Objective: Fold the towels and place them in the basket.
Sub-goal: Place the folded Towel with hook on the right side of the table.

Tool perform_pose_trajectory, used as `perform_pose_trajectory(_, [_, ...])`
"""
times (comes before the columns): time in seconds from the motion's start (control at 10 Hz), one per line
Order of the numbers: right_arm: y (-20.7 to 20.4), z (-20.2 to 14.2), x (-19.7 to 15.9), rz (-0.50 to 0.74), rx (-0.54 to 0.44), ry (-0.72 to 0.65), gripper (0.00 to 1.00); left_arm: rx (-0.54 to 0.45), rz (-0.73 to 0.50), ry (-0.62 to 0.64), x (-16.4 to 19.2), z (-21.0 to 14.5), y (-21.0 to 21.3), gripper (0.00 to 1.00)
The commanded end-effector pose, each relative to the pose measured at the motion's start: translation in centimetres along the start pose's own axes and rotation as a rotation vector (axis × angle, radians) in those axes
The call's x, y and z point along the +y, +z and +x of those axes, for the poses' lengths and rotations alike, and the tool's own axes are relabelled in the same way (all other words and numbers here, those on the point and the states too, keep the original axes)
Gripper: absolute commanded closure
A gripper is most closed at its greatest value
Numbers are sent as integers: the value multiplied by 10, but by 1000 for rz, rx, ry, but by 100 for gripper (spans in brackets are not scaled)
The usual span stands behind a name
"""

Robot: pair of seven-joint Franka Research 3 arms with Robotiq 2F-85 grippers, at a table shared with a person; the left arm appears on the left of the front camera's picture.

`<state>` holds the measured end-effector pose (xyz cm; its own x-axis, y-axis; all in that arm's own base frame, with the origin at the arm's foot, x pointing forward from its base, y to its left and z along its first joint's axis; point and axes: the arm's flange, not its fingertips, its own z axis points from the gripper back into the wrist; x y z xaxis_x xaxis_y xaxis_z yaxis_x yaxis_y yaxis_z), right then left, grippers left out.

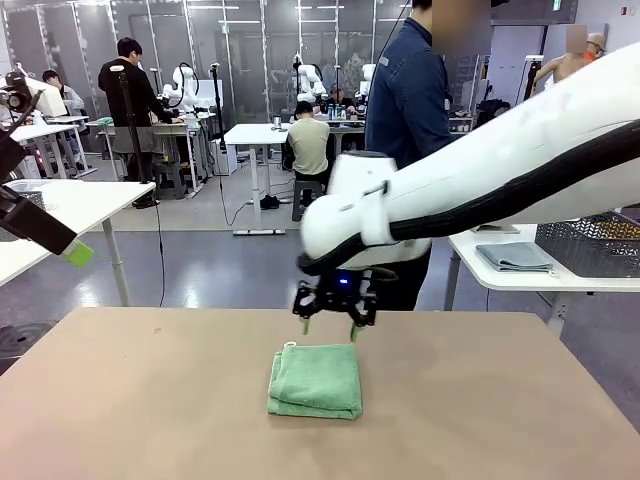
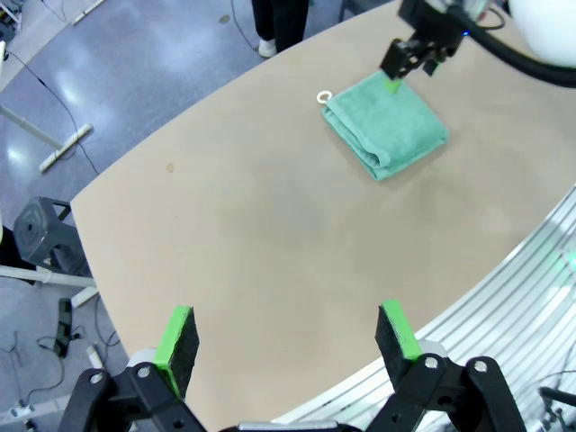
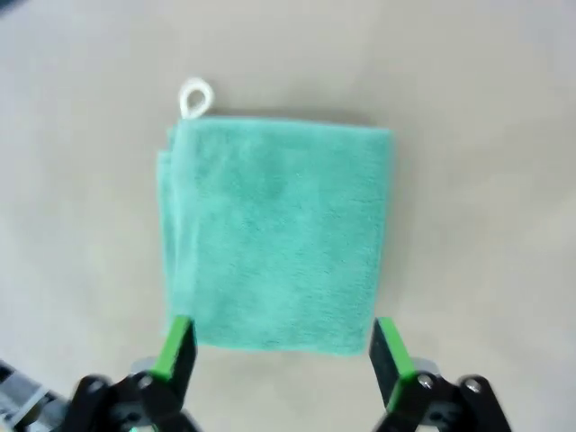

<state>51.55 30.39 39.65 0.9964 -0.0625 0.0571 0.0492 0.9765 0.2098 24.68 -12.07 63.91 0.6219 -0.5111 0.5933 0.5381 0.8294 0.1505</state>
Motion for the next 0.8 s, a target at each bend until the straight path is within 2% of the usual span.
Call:
perform_pose_trajectory(0.0, [-6, -15, -52, 145, 28, -3, 3, -6, 5, 9, 0, 1, -1, 0])
perform_pose_trajectory(0.4, [-39, 5, -110, 370, 35, -42, 3, -6, 5, 9, 0, 1, -1, 0])
perform_pose_trajectory(0.7, [-70, 6, -125, 453, 49, -25, 3, -6, 5, 9, 0, 1, -1, 0])
